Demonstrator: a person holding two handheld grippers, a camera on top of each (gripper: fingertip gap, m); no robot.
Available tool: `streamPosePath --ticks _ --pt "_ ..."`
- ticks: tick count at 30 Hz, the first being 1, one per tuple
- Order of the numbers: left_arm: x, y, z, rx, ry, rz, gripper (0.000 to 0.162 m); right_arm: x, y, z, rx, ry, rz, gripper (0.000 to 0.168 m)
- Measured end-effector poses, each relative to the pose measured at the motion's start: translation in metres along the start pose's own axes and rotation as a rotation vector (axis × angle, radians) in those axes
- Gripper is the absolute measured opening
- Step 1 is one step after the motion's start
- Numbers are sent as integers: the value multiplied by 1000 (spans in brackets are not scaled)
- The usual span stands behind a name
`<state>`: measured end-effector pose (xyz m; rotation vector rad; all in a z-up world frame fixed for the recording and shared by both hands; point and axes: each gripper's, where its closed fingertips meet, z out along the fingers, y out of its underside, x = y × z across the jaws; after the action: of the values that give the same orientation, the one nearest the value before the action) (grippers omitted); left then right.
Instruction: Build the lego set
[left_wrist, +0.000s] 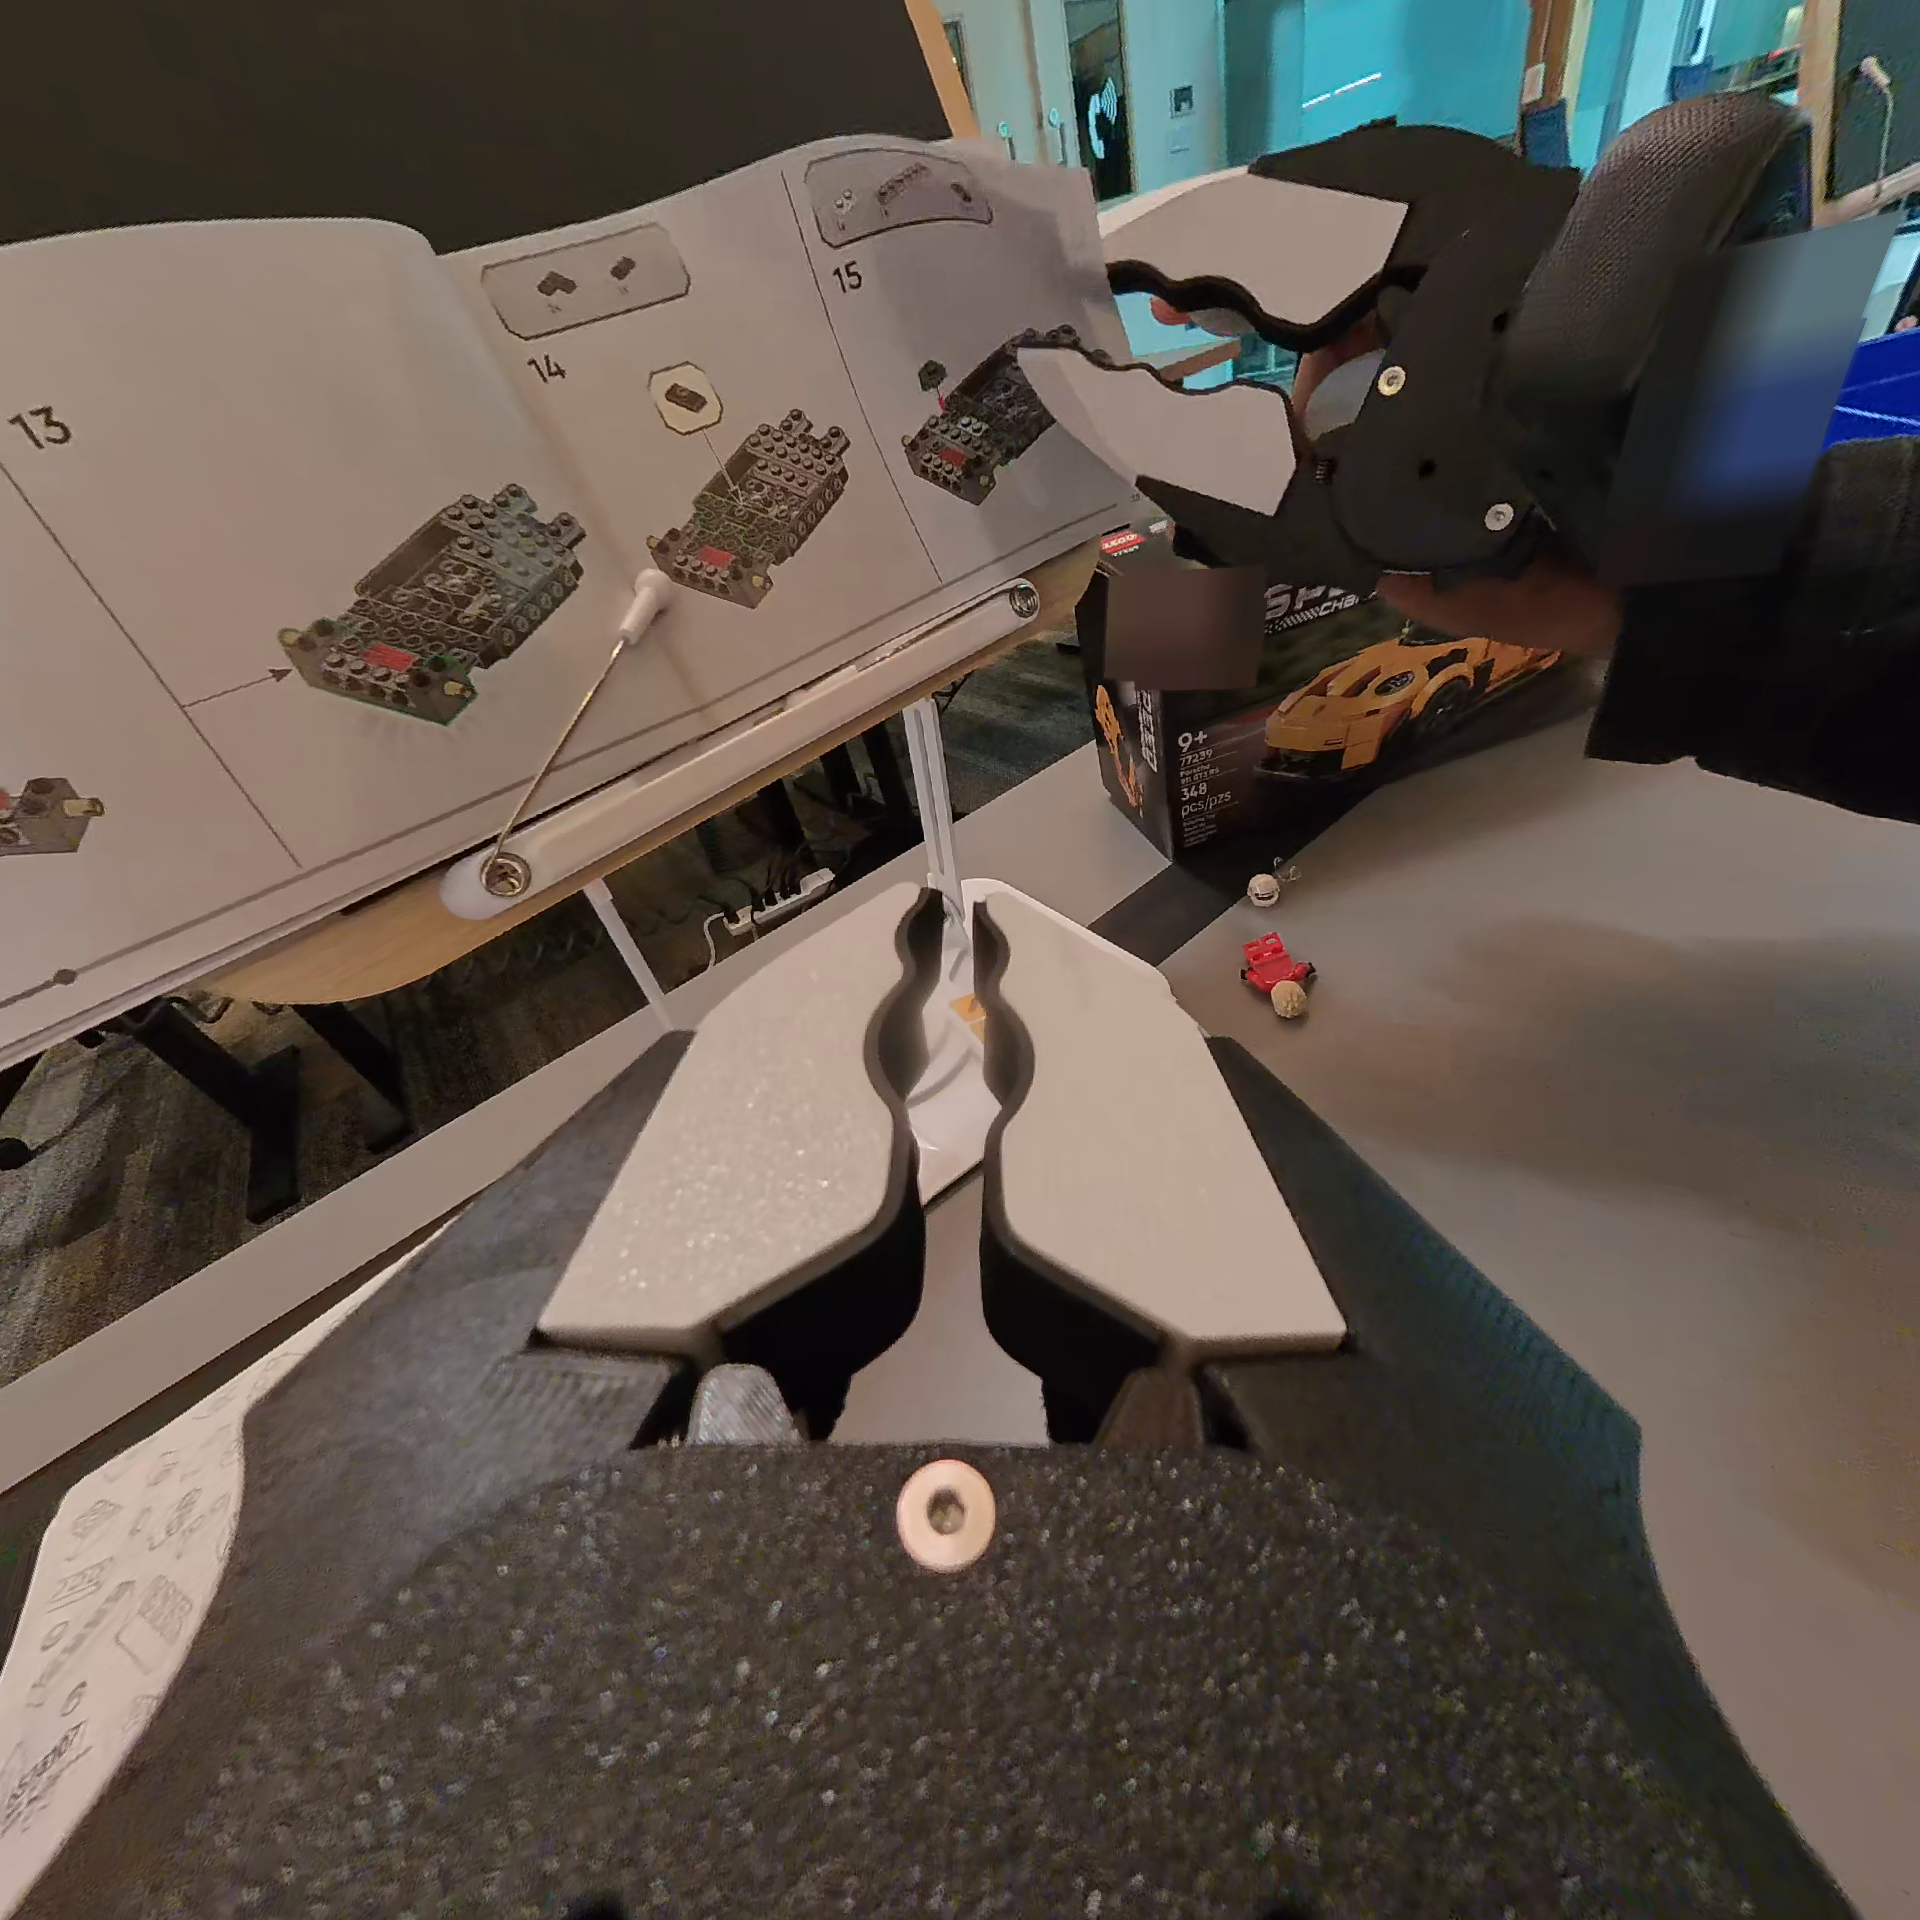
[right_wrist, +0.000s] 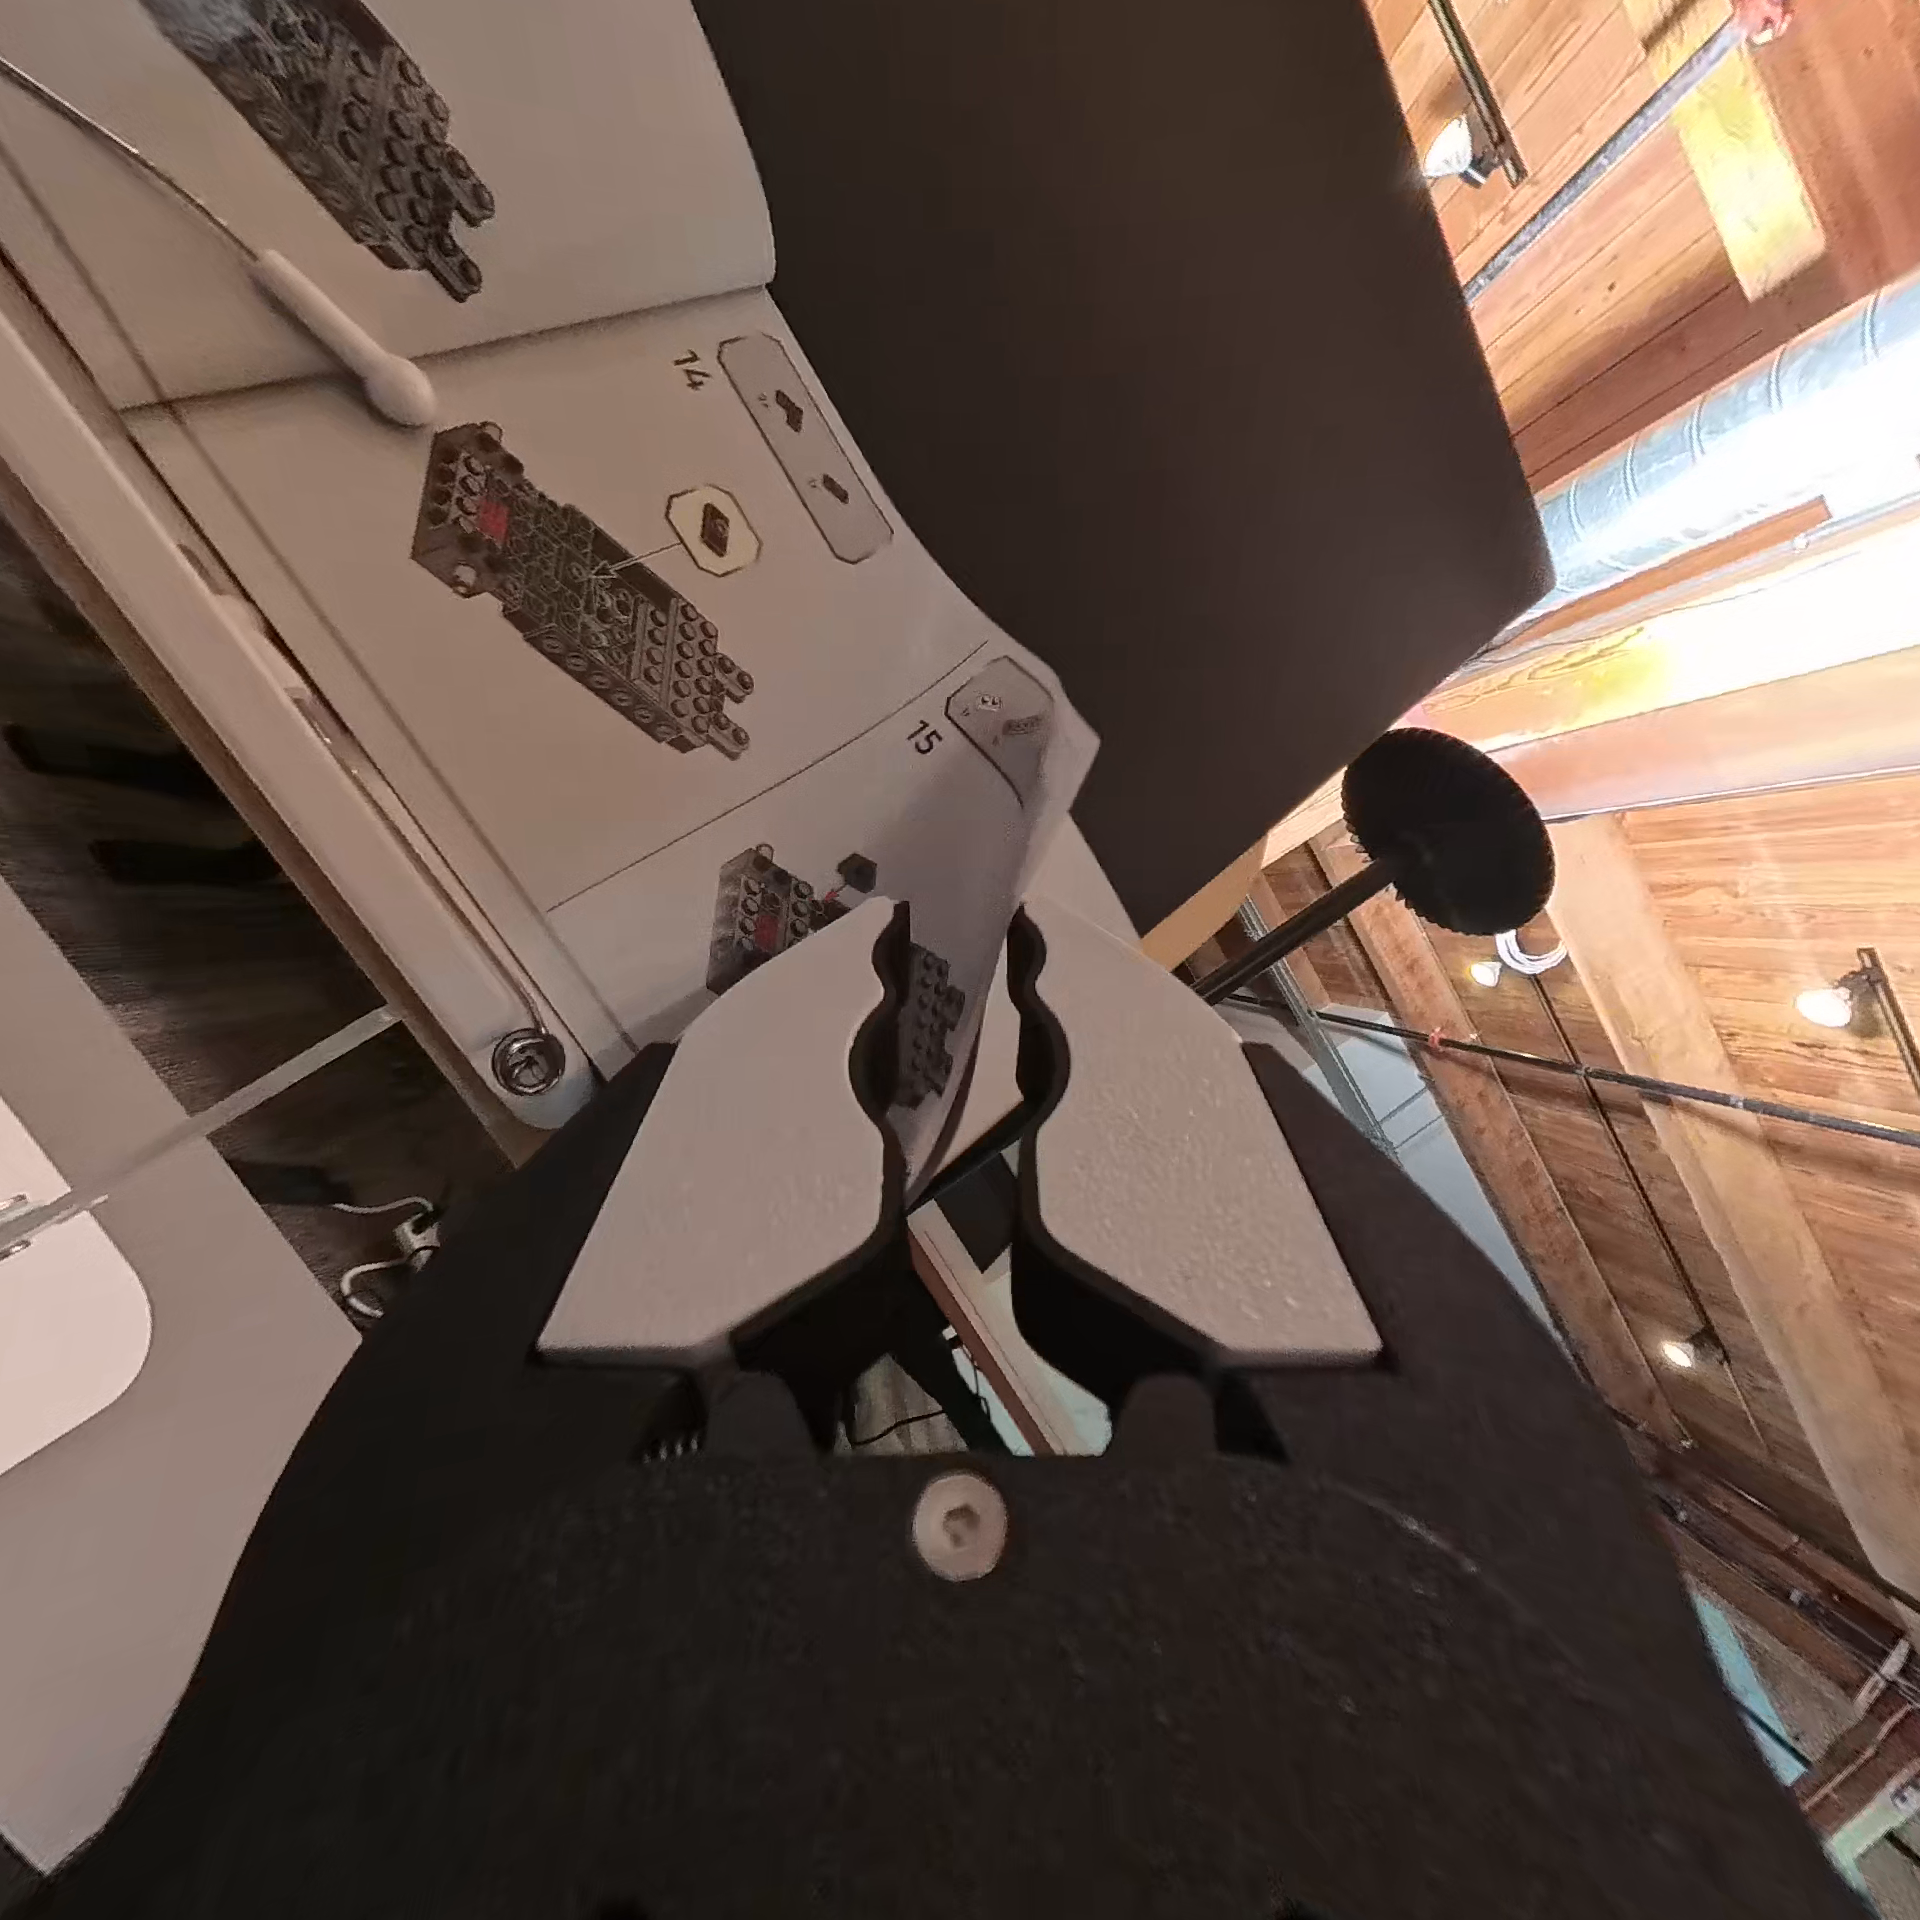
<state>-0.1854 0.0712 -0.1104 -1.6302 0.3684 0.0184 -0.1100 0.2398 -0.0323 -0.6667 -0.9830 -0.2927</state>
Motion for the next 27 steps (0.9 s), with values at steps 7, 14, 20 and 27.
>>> streamPosePath --ticks 7,14,20,27 --pt "0 1 0 -1 1 -1 6 10 2 2 -18 29 20 18" --pt "6 -22 4 49 72 -96 8 13 -3 -7 2 42 -13 1" --pt "15 -94 50 43 366 -514 30 6 -9 -9 9 23 -55 1" --pt "24 -107 122 -78 416 -775 29 -7 -17 -7 8 1 -88 1"
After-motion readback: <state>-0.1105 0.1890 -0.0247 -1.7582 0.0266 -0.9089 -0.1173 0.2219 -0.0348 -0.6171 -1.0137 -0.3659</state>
